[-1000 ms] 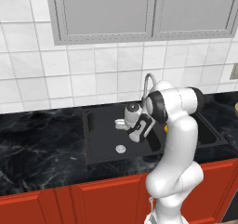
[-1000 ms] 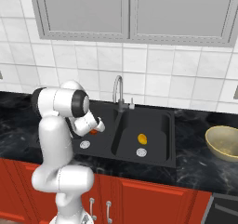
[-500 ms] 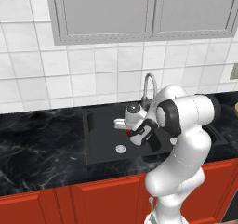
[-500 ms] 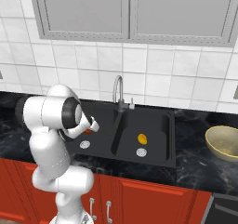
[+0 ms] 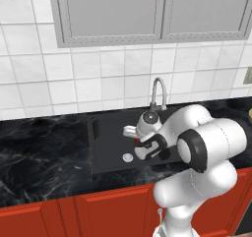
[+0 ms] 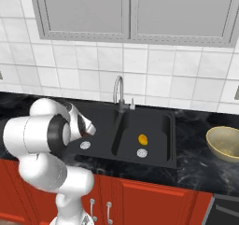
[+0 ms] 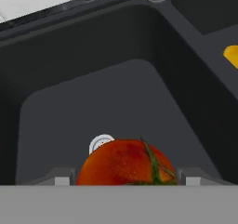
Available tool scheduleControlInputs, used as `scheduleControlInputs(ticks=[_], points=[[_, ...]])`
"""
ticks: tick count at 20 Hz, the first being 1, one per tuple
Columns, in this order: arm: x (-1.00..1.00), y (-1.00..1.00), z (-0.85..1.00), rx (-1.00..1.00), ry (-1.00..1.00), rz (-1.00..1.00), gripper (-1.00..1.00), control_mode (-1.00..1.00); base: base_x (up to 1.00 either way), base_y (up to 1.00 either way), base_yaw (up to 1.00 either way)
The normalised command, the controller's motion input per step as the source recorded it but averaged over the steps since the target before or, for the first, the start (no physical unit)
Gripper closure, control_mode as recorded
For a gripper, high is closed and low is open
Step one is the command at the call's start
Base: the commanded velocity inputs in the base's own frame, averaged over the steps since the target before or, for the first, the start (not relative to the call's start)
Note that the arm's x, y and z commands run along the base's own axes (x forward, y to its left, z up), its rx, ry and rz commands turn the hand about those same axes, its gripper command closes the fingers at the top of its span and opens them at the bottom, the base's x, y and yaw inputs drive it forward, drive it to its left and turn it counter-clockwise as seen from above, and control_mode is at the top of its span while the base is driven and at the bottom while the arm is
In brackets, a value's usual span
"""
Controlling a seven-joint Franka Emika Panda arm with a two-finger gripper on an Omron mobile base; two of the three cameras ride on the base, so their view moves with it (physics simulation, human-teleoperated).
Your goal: Remove the mango and tomato from the sink. Then move the bowl and cup from the counter to the sink for washing.
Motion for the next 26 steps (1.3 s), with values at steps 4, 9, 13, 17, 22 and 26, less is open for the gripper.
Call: scheduleControlInputs(ticks=[4,9,13,17,22,26], points=[[-0.06,0.09,0.62,0.02,0.03,0.06,1.0,-1.0,0.0,0.0,0.0],[-0.07,0.09,0.6,0.0,0.09,0.06,1.0,-1.0,0.0,0.0,0.0],[-0.22,0.12,0.54,0.0,0.02,0.06,1.0,-1.0,0.0,0.0,0.0],[-0.2,0.23,0.42,0.0,0.01,0.05,1.0,-1.0,0.0,0.0,0.0],[-0.24,0.25,0.38,0.0,0.0,0.12,1.0,-1.0,0.0,0.0,0.0],[-0.26,0.38,0.22,0.0,0.0,0.21,1.0,-1.0,0.0,0.0,0.0]])
